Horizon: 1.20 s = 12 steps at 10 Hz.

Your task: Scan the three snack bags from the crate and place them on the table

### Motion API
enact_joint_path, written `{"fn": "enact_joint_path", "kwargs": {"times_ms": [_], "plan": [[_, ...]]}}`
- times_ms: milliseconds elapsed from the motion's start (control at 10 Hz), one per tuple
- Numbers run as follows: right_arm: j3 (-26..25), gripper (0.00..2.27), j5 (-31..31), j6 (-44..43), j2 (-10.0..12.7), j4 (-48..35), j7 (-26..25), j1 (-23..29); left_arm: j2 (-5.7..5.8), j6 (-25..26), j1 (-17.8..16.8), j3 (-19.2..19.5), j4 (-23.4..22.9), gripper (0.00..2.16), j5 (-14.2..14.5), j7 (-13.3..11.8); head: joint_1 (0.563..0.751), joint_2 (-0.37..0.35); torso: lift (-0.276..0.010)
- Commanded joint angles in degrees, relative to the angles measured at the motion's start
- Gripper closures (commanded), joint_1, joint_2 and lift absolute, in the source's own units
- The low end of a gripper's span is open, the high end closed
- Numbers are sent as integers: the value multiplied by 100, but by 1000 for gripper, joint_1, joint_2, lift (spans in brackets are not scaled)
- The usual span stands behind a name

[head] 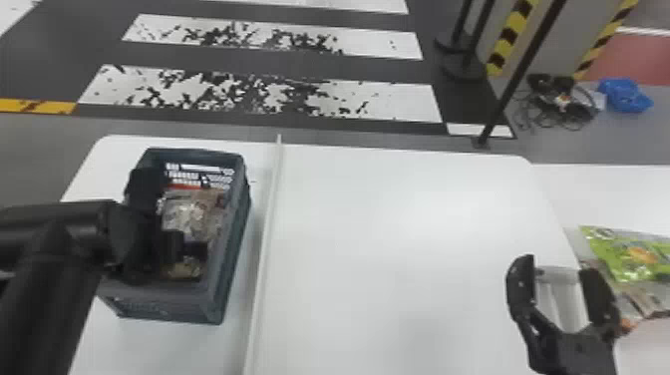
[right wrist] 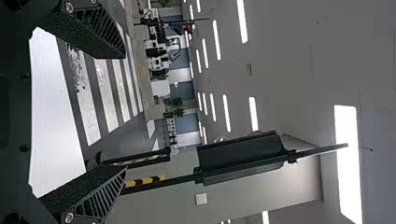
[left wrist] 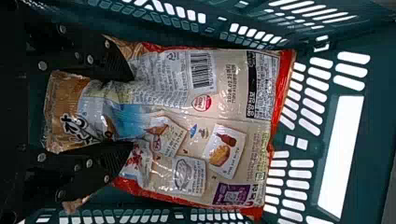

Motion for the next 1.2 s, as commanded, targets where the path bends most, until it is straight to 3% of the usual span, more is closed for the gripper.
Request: {"fn": "enact_joint_path", "kwargs": {"times_ms": [0,300,1100], "plan": [[9,90,-1,0,-1,16,4,-39,-4,61,342,104,-597,2135,20,77,695,-87,-37],[26,90,-10,-106,-1,-72,4,22,-31,465,1001,157,-1845,2135,107,428,695,-75,-37],[-18,90,8,-1195,-1,-247,4,497,-75,377,2029,157,-3778,2135,186,1096,695,-92,-37]]}}
